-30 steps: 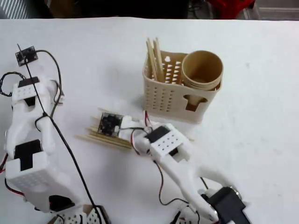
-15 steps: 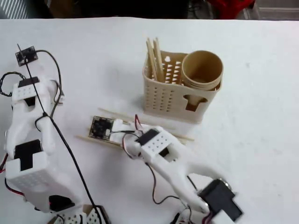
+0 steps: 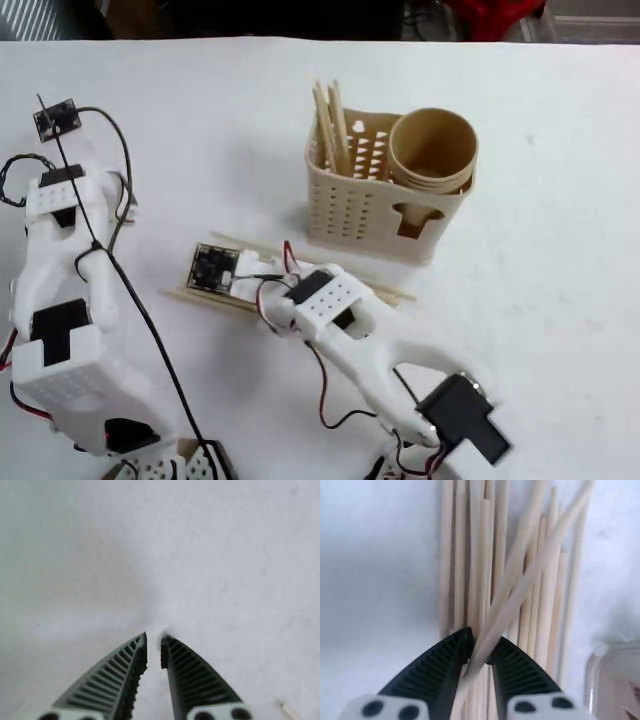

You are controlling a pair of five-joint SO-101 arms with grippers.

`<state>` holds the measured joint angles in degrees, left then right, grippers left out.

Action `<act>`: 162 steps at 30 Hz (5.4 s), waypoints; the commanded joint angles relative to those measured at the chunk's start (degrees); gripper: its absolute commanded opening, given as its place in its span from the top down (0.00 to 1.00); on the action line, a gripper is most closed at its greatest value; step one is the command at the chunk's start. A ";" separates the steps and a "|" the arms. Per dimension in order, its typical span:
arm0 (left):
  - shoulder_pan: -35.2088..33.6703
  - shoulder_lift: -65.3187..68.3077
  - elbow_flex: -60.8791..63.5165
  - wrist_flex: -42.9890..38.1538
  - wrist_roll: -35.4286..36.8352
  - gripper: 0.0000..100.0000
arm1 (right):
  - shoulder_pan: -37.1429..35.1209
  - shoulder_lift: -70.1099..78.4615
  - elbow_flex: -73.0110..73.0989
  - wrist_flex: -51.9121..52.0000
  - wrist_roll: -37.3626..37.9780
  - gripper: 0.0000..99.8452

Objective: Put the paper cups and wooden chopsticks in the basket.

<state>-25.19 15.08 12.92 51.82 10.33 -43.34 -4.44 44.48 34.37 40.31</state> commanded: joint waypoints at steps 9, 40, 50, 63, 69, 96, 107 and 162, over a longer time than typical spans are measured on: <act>-0.04 -0.48 -0.53 -0.35 0.53 0.93 | 0.57 -13.58 -1.41 8.22 -0.79 0.97; -0.04 -0.66 -0.26 -0.18 0.53 0.93 | 3.47 -13.58 9.76 -2.33 -0.44 0.80; -0.22 -0.66 -0.26 0.00 0.53 0.93 | 6.64 -13.49 8.79 -2.77 -1.23 0.80; -0.31 -0.66 -0.26 -0.09 0.53 0.93 | 6.11 -8.31 2.99 1.36 -4.04 0.80; -0.04 -0.57 -0.62 -0.26 0.53 0.93 | 3.56 -15.52 2.73 6.20 -8.09 0.80; -0.13 -0.57 -0.35 -0.18 0.53 0.93 | 0.31 -5.49 1.93 -2.15 -8.70 0.98; -0.13 -0.48 -0.35 -0.26 0.53 0.93 | 3.21 -32.04 1.85 5.93 -8.79 0.98; -0.04 -0.48 -0.53 -0.35 0.53 0.93 | 20.79 -30.99 -21.27 -27.30 -24.62 0.87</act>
<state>-25.19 15.08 12.92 51.82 10.33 -22.86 -34.68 25.67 7.65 15.87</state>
